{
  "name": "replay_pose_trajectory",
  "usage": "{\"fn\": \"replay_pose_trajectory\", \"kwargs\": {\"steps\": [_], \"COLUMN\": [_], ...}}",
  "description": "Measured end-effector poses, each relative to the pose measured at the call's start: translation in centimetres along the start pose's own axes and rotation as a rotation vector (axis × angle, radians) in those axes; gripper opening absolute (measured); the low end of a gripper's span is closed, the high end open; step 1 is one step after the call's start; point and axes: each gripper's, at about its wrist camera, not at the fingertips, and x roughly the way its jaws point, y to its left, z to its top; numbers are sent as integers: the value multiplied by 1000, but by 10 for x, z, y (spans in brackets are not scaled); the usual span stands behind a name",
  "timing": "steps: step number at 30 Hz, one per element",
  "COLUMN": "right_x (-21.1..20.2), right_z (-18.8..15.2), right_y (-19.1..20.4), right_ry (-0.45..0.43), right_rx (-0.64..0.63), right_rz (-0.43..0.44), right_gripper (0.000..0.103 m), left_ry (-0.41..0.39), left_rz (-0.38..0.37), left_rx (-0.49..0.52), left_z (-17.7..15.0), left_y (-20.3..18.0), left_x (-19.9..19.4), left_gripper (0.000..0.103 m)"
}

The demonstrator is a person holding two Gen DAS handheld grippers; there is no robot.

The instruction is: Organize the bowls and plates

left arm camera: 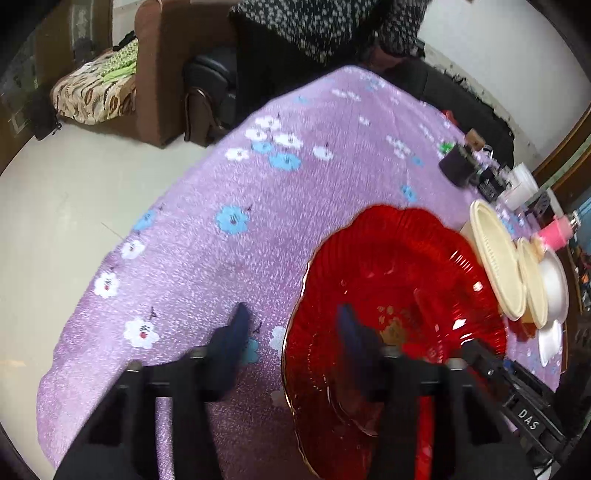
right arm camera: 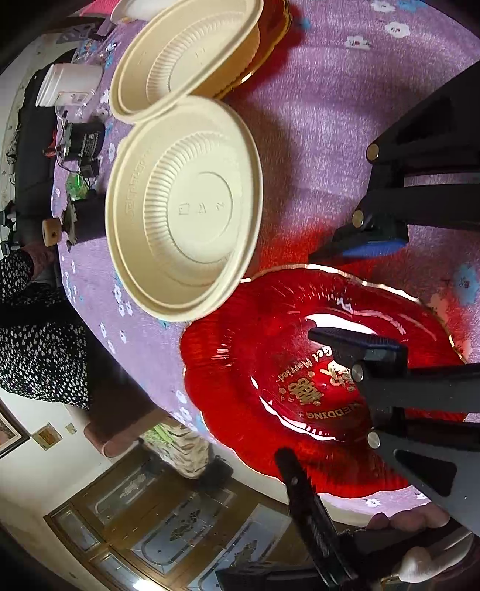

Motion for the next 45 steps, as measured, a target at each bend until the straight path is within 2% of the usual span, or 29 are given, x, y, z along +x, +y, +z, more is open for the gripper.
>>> {"fn": "replay_pose_trajectory", "kwargs": {"steps": [1,3,7,14,21,29,34,39,44,45], "right_x": [2,4,2,-20,-38,-42,-35,-36,-37,-37], "right_z": [0,-2,-7,-20,-45,-76,-85,-84,-83,-83], "right_y": [1,1,-1,16,35,40,31,28,28,28], "right_ry": [3,4,5,-33,-61,-66,-46,-62,-71,-72], "right_rx": [4,7,13,-32,-91,-113,-87,-81,-87,-82], "right_rz": [7,8,17,56,71,59,54,42,34,39], "right_gripper": [29,22,13,13,13,13,13,13,16,16], "left_ry": [10,-3,-35,-111,-144,-128,-108,-109,-101,-97], "left_rz": [-8,-3,12,20,27,42,45,48,59,50], "left_rx": [7,22,23,16,-5,-3,-7,-5,-14,-26], "left_z": [-1,-2,-7,-23,-50,-76,-79,-79,-77,-77], "left_y": [-1,-5,-6,0,14,21,18,12,11,13], "left_x": [3,1,-12,-48,-69,-65,-56,-51,-47,-48], "left_gripper": [25,20,19,19,19,19,19,19,26,33]}}
